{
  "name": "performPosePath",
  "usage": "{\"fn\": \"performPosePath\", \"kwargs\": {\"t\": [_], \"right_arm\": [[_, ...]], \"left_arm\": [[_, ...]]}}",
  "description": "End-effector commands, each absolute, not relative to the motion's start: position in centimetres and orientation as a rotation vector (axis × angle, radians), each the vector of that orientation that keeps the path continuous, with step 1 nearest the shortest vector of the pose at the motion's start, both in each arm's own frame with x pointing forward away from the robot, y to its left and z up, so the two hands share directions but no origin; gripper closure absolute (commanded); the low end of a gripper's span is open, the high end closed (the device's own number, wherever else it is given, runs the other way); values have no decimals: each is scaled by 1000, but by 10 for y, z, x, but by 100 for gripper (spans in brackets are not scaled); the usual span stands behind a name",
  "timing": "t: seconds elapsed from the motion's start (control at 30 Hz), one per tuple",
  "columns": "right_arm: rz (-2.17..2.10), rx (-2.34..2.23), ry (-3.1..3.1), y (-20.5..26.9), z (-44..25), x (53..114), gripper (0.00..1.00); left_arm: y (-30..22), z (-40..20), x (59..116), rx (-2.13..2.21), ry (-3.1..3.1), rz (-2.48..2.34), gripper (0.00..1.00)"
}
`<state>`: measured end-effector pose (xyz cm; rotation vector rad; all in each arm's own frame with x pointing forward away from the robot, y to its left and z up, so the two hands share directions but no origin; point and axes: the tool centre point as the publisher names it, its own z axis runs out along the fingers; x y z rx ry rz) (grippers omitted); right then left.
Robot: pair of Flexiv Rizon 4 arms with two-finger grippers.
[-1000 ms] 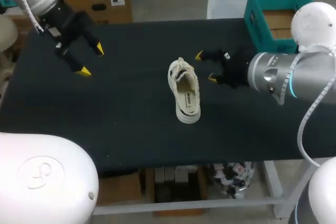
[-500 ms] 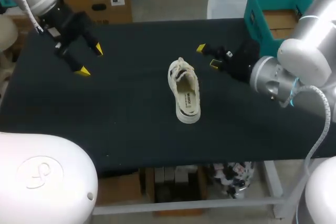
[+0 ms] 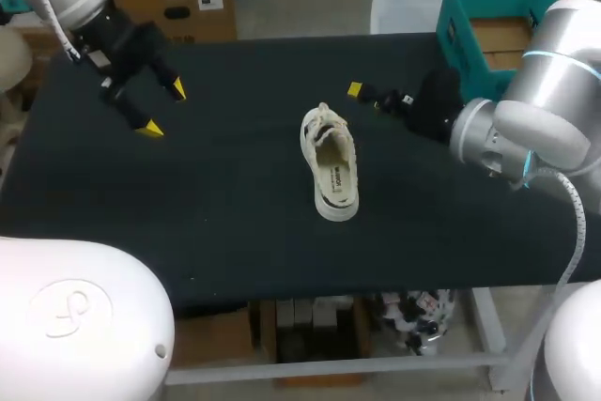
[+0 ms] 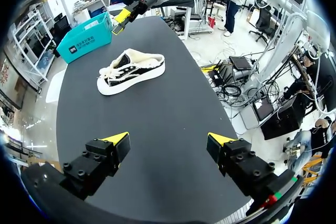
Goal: Open the shoe tongue, take the insole out of the shoe, put the insole back into the shoe, and pack the shoe into the shoebox
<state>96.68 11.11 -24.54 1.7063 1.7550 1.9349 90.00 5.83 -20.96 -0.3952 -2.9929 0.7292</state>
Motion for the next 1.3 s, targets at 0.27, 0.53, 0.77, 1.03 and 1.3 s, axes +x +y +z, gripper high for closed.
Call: {"fn": "performPosePath", "kwargs": {"t": [0.27, 0.53, 0.77, 1.03, 1.3], "right_arm": [[1243, 1686, 2526, 93, -239, 982, 0], [949, 1708, 2558, 88, -244, 989, 0], [618, 1761, 2516, 86, -253, 994, 0], [325, 1885, 2374, 82, -259, 989, 0], [150, 1877, 2310, 79, -264, 975, 0]], "left_arm": [[62, -204, 897, -376, -2979, 640, 0], [69, -209, 895, -330, -2953, 564, 0], [75, -210, 894, -299, -2946, 526, 0], [78, -217, 894, -274, -2946, 514, 0], [76, -219, 895, -271, -2943, 517, 0]]}}
